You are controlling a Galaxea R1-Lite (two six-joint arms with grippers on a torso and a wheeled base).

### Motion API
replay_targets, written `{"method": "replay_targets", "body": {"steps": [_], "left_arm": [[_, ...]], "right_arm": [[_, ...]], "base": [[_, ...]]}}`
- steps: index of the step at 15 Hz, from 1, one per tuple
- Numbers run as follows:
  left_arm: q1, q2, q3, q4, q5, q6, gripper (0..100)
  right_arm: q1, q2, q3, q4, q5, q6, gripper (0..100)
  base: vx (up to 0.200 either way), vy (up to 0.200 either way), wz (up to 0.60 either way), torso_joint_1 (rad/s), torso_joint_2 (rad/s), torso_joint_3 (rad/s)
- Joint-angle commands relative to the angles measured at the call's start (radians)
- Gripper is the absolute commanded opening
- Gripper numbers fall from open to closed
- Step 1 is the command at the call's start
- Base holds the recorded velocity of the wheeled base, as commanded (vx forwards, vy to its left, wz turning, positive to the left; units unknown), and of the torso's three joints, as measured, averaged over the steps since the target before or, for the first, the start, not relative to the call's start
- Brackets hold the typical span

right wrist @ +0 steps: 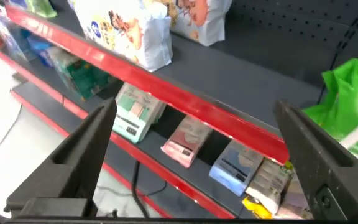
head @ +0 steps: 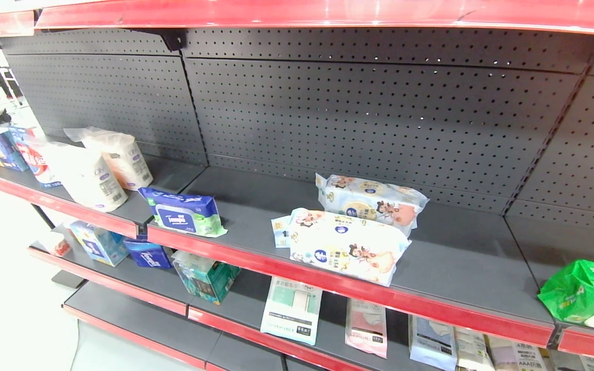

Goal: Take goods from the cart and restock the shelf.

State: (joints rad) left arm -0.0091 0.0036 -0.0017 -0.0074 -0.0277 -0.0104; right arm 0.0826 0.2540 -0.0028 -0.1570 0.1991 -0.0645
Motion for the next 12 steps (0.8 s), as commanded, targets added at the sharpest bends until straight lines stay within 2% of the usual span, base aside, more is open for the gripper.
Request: {"method": "replay_targets", "body": {"steps": [1,2,4,9,10,12], "left_arm": [[0.0,-0.001,0.0,0.0,0.0,0.0,100],[0.0,-0.001,0.0,0.0,0.0,0.0,100],[0.0,-0.001,0.0,0.0,0.0,0.0,100],[0.0,-0.001,0.0,0.0,0.0,0.0,100],[0.0,-0.001,0.0,0.0,0.0,0.0,100],[0.0,-0.001,0.0,0.0,0.0,0.0,100]], "right_arm": [[-0.001,-0.159,-0.003,0.068,-0.07,0.029,100],[-0.001,-0.159,0.001,0.068,-0.087,0.029,100],[-0.001,-0.159,0.003,0.1,-0.218,0.046,100],[0.0,-0.156,0.0,0.165,-0.21,0.051,100],[-0.023,-0.154,0.0,0.165,-0.213,0.051,100],[-0.149,-0.159,0.001,0.162,-0.213,0.051,100]], "base": [[0.0,0.0,0.0,0.0,0.0,0.0],[0.0,0.0,0.0,0.0,0.0,0.0],[0.0,0.0,0.0,0.0,0.0,0.0],[0.0,0.0,0.0,0.0,0.0,0.0],[0.0,0.0,0.0,0.0,0.0,0.0],[0.0,0.0,0.0,0.0,0.0,0.0]]}}
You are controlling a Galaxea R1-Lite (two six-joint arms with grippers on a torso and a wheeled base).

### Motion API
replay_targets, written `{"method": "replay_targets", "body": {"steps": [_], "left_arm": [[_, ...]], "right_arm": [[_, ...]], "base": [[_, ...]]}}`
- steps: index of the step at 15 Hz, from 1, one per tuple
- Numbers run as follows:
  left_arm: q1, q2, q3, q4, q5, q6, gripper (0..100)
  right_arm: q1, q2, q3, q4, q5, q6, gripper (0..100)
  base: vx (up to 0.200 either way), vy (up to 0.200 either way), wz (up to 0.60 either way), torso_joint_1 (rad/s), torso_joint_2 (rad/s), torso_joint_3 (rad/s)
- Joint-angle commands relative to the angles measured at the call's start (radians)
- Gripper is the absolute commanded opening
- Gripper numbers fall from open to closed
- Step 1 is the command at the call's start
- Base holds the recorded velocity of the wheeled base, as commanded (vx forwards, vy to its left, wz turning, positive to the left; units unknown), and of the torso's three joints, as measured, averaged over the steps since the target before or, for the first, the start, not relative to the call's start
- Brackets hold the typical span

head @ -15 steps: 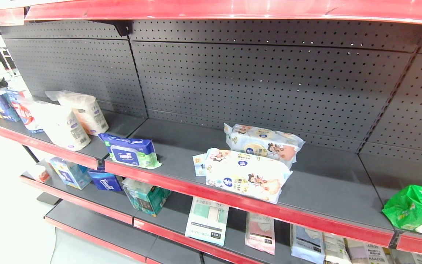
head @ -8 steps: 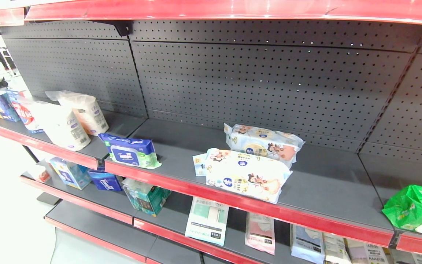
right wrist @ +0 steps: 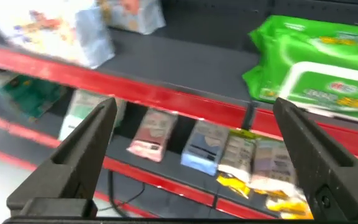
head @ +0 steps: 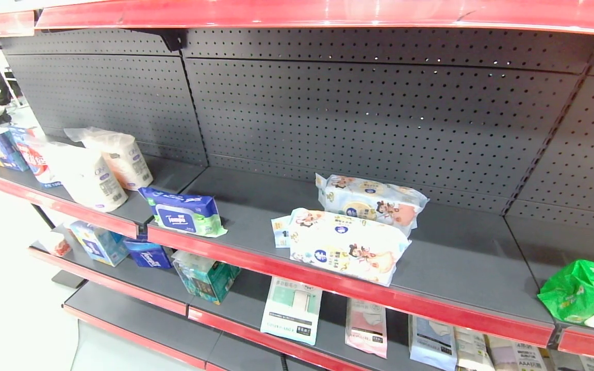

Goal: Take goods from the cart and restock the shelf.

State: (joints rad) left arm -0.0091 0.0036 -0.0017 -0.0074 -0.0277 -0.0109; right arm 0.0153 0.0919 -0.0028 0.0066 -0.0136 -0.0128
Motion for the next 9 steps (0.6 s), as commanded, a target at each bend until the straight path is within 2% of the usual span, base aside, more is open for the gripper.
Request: {"method": "replay_targets", "body": {"steps": [1,4,9], "left_arm": [[0.0,-0.001,0.0,0.0,0.0,0.0,100],[0.0,-0.001,0.0,0.0,0.0,0.0,100],[0.0,-0.001,0.0,0.0,0.0,0.0,100]], "right_arm": [[-0.071,-0.001,0.001,-0.002,0.0,0.005,100],[-0.002,-0.067,0.001,-0.002,0.034,0.008,100],[-0.011,-0.089,0.003,-0.002,-0.012,0.007,100]], "base": [[0.0,0.0,0.0,0.0,0.0,0.0],[0.0,0.0,0.0,0.0,0.0,0.0],[0.0,0.0,0.0,0.0,0.0,0.0]]}}
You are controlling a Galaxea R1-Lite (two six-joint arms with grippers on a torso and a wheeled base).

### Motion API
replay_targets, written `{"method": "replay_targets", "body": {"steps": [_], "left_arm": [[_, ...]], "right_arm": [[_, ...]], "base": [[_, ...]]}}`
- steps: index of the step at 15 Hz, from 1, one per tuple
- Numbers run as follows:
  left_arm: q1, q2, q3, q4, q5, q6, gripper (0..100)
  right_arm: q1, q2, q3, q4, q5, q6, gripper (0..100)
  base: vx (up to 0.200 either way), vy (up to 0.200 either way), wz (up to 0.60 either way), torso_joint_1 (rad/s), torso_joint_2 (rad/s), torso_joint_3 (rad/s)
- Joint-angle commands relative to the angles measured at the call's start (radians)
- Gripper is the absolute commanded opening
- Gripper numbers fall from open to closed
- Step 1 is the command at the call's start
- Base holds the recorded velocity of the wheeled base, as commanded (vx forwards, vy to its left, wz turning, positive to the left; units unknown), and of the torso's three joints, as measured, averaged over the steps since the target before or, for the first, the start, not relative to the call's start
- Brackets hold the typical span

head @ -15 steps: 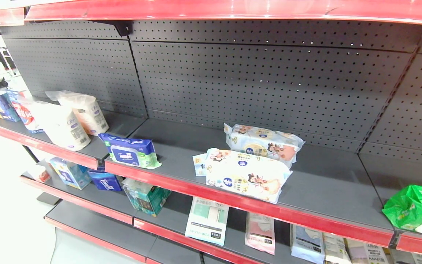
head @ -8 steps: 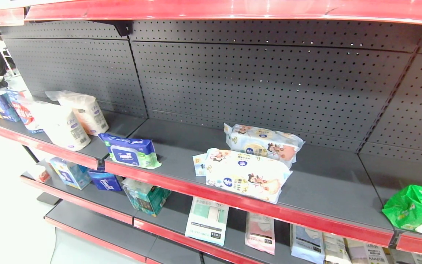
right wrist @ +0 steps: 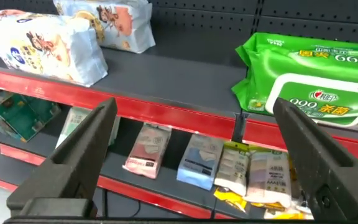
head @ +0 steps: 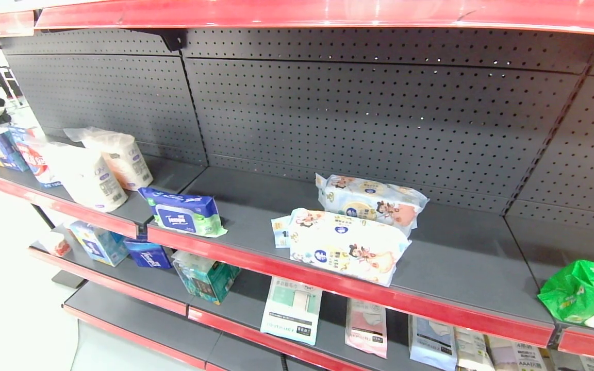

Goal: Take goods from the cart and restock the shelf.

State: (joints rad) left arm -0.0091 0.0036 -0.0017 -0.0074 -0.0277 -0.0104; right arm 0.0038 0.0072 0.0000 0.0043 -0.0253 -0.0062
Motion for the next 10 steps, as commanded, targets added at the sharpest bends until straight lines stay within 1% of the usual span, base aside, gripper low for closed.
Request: {"method": "replay_targets", "body": {"steps": [1,6,10], "left_arm": [[0.0,-0.001,0.0,0.0,0.0,0.0,100],[0.0,-0.001,0.0,0.0,0.0,0.0,100],[0.0,-0.001,0.0,0.0,-0.001,0.0,100]], "right_arm": [[0.001,-0.004,0.0,0.0,-0.001,0.0,100],[0.001,-0.004,0.0,0.0,-0.001,0.002,100],[0.001,-0.004,0.0,0.0,-0.002,0.002,100]], "base": [[0.0,0.0,0.0,0.0,0.0,0.0],[0.0,0.0,0.0,0.0,0.0,0.0],[0.0,0.0,-0.6,0.006,0.0,0.0]]}}
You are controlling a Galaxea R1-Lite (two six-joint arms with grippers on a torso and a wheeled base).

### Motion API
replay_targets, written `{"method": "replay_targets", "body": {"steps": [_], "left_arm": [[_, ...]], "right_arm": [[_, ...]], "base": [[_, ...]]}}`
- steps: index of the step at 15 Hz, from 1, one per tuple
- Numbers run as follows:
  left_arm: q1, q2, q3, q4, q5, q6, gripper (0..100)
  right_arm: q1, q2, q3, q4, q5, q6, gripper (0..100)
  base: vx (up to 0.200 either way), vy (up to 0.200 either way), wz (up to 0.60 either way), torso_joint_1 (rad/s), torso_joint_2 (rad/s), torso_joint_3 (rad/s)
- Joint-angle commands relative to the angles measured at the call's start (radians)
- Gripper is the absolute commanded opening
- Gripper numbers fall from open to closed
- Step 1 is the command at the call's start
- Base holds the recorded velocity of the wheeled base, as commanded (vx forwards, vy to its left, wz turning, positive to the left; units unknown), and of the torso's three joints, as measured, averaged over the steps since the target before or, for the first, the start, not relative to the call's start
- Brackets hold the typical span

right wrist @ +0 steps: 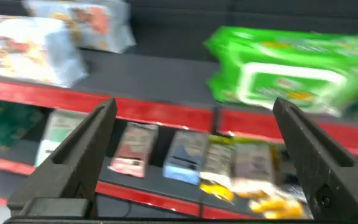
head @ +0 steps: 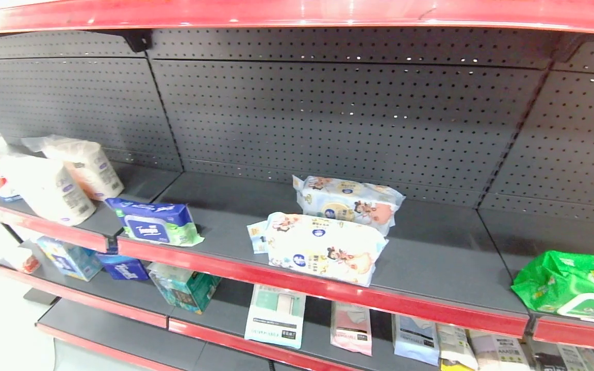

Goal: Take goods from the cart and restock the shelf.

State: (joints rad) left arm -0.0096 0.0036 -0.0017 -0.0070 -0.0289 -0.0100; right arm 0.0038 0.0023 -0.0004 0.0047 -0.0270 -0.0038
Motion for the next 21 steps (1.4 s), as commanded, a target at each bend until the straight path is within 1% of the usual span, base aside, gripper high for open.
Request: {"method": "replay_targets", "body": {"steps": [1,8,13,15,16,17,18,19,20,21], "left_arm": [[0.0,-0.001,0.0,-0.001,0.0,-0.001,100],[0.0,-0.001,0.0,-0.001,0.0,0.001,100],[0.0,0.013,0.0,-0.002,-0.002,0.005,100],[0.002,0.035,0.0,-0.002,0.011,0.005,100],[0.026,0.05,0.0,-0.001,0.017,0.005,100],[0.037,0.124,-0.09,-0.007,0.018,-0.019,100],[0.034,0.32,-0.276,-0.008,0.017,-0.136,100],[0.034,0.466,-0.42,-0.01,0.014,-0.228,100],[0.039,0.567,-0.477,-0.01,0.02,-0.219,100],[0.06,0.63,-0.475,-0.008,0.038,-0.162,100]], "right_arm": [[0.001,0.001,0.0,0.0,0.001,-0.001,100],[0.001,-0.001,0.0,0.0,0.001,-0.001,100],[-0.001,0.001,0.0,0.0,-0.001,-0.001,100],[0.001,0.001,0.0,0.0,-0.001,-0.001,100],[0.001,-0.001,0.0,0.0,0.001,0.001,100],[0.001,-0.001,-0.001,0.0,0.001,0.001,100],[0.001,-0.001,-0.001,0.0,0.001,-0.001,100],[0.001,-0.001,0.0,0.0,0.001,-0.001,100],[0.001,-0.001,-0.001,0.0,0.001,-0.001,100],[0.001,-0.001,-0.001,0.0,0.001,-0.001,100]], "base": [[0.0,0.0,-0.6,0.027,0.01,-0.012],[0.0,0.0,-0.6,0.004,0.0,0.002],[0.0,0.0,0.0,0.0,0.0,0.0],[0.0,0.0,0.0,0.0,0.0,0.0],[0.0,0.0,0.0,0.0,0.0,0.0],[0.0,0.0,0.0,0.0,0.0,0.0],[0.0,0.0,0.0,0.0,0.0,0.0],[0.0,0.0,0.0,0.0,0.0,0.0],[0.0,0.0,0.0,0.0,0.0,0.0],[0.0,0.0,0.0,0.0,0.0,0.0]]}}
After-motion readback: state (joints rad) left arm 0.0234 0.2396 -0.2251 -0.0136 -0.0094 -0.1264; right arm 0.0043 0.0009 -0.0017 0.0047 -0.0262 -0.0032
